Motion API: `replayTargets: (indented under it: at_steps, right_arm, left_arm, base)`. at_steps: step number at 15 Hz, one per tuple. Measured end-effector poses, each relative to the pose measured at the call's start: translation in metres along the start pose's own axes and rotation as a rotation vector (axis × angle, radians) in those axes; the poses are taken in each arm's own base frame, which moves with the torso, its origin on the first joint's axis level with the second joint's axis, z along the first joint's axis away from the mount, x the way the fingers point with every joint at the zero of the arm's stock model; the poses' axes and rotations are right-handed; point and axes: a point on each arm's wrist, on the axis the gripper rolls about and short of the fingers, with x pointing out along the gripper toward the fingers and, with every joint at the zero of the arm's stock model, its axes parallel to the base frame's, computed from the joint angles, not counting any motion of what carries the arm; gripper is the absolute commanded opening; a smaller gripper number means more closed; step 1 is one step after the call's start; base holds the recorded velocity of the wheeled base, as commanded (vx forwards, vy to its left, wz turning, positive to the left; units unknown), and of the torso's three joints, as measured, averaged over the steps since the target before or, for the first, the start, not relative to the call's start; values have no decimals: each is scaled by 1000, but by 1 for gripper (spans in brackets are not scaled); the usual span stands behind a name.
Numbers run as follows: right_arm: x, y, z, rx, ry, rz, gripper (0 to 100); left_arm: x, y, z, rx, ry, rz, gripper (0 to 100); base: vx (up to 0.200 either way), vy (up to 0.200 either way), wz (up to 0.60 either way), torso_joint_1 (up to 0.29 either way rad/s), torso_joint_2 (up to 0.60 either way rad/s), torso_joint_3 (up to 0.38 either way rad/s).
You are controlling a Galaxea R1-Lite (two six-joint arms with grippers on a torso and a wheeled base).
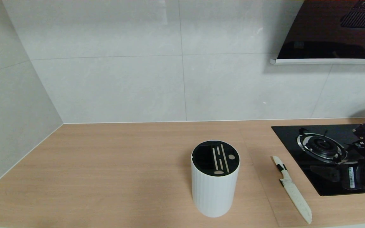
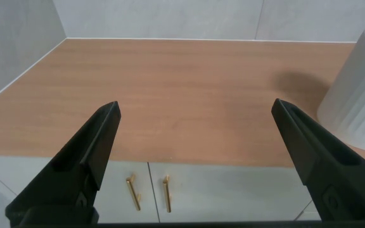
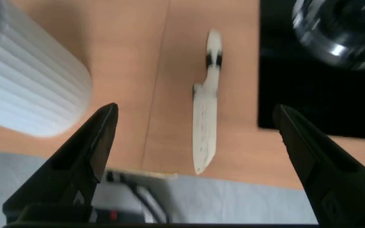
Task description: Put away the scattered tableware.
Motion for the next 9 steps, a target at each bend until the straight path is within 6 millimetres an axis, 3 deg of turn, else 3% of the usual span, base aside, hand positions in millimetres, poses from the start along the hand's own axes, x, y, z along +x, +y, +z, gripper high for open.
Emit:
replayTargets:
  at_steps: [4,9]
  right_arm:
    - [45,0,-13,-4,87,-2,100]
    - [104,5,-46,-34,118,-66,100]
  left_arm:
    - [0,0,0,0,0,0,100]
    - [0,0,0,0,0,0,100]
  base:
    - [0,0,0,0,0,0]
    - [0,0,0,0,0,0]
